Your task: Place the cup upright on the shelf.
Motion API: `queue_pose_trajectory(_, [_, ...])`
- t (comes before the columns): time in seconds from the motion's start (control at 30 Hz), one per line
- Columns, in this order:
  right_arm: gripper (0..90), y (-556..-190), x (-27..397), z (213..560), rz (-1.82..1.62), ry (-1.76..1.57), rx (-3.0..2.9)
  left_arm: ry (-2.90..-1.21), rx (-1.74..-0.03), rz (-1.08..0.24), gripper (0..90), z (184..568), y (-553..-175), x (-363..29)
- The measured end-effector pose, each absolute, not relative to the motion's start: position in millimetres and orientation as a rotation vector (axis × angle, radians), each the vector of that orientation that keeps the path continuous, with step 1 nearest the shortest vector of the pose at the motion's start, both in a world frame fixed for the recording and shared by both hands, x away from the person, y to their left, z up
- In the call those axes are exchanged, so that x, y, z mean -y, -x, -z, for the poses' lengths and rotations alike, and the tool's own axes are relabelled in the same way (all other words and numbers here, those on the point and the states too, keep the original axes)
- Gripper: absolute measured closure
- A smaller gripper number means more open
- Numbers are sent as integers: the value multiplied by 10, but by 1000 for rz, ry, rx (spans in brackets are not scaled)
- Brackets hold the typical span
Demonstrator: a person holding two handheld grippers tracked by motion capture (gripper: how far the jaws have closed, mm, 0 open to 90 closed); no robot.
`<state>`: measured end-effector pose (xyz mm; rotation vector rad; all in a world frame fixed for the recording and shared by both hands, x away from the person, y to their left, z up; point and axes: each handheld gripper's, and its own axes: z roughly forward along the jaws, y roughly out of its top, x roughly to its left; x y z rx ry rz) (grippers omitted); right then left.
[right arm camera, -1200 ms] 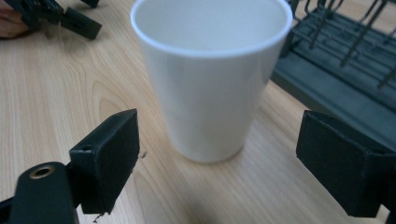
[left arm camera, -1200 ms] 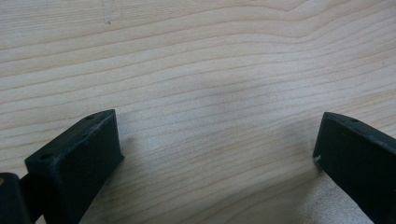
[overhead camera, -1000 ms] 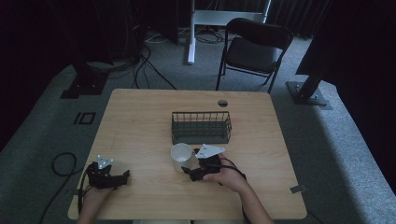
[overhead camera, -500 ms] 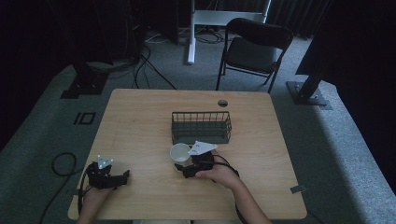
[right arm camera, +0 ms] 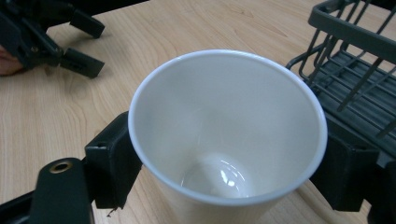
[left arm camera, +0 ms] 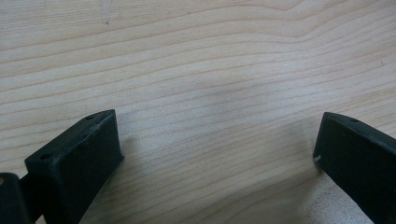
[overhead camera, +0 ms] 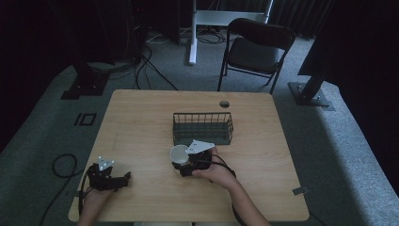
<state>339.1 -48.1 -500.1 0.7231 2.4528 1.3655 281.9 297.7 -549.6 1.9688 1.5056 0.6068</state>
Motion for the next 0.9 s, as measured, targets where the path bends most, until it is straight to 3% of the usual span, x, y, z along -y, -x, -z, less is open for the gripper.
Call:
queue_pose_trajectory(0.37, [201,-3392,463,4881,-1369,-703,-2455,-1968,-1506,-607,9,5496,-2819,-2976])
queue_pose_trajectory(0.9, [200,-3411,448,4438,-1481,-682,-2383,-1968,-1506,-606,9,5496,-2819,-2977])
